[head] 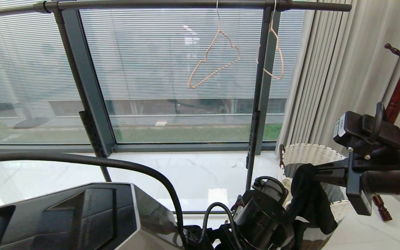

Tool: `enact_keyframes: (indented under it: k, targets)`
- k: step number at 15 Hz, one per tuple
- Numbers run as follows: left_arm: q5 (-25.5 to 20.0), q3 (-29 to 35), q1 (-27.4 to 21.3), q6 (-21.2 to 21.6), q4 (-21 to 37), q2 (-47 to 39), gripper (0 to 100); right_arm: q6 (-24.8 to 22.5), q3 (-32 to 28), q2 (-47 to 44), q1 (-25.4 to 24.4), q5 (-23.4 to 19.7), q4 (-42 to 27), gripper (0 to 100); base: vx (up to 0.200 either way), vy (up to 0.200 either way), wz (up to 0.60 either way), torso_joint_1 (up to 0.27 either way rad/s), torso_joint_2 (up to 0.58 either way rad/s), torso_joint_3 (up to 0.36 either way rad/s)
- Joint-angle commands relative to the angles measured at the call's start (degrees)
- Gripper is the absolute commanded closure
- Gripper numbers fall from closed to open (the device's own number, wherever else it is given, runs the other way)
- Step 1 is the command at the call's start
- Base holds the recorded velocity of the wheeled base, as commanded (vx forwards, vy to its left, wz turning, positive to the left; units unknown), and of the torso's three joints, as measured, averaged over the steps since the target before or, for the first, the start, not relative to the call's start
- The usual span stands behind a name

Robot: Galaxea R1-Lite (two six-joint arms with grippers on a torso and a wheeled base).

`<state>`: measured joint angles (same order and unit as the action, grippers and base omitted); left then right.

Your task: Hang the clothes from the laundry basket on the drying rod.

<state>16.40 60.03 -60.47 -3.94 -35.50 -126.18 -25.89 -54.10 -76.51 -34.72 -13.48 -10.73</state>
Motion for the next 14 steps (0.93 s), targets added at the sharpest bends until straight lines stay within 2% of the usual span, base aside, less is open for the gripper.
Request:
enact_keyframes:
  k: [1, 6, 7, 11, 13, 14]
  targets:
    - [0.0, 2.3, 0.4, 0.4, 0.0, -2.6, 0, -0.1, 0.0, 0.0, 0.0, -0.1, 0.0, 100, 0.000, 0.000, 0.00, 0.000, 0.00, 0.000]
    - [-0.3, 2.8, 0.4, 0.5, 3.0, -3.5, 0, 0.0, -0.2, 0.1, -0.3, -0.1, 0.1, 100, 0.000, 0.000, 0.00, 0.000, 0.00, 0.000]
    - [-0.3, 2.9, 0.4, 0.5, 3.2, -3.6, 100, -0.1, -0.2, 0.1, -0.3, -0.1, 0.1, 100, 0.000, 0.000, 0.00, 0.000, 0.00, 0.000]
    - [0.1, 2.0, 0.7, 1.2, 3.2, -4.1, 100, -0.1, -0.1, 0.4, -0.9, -0.1, 0.1, 100, 0.000, 0.000, 0.00, 0.000, 0.00, 0.000]
    - [3.2, -2.4, 2.5, 5.5, 2.4, -4.3, 100, 0.1, 1.5, -0.9, -0.9, -0.1, 0.2, 100, 0.000, 0.000, 0.00, 0.000, 0.00, 0.000]
    - [5.2, -4.8, 3.0, 5.3, 0.6, -3.8, 100, 0.1, 2.6, -1.6, -0.8, -0.1, 0.7, 100, 0.000, 0.000, 0.00, 0.000, 0.00, 0.000]
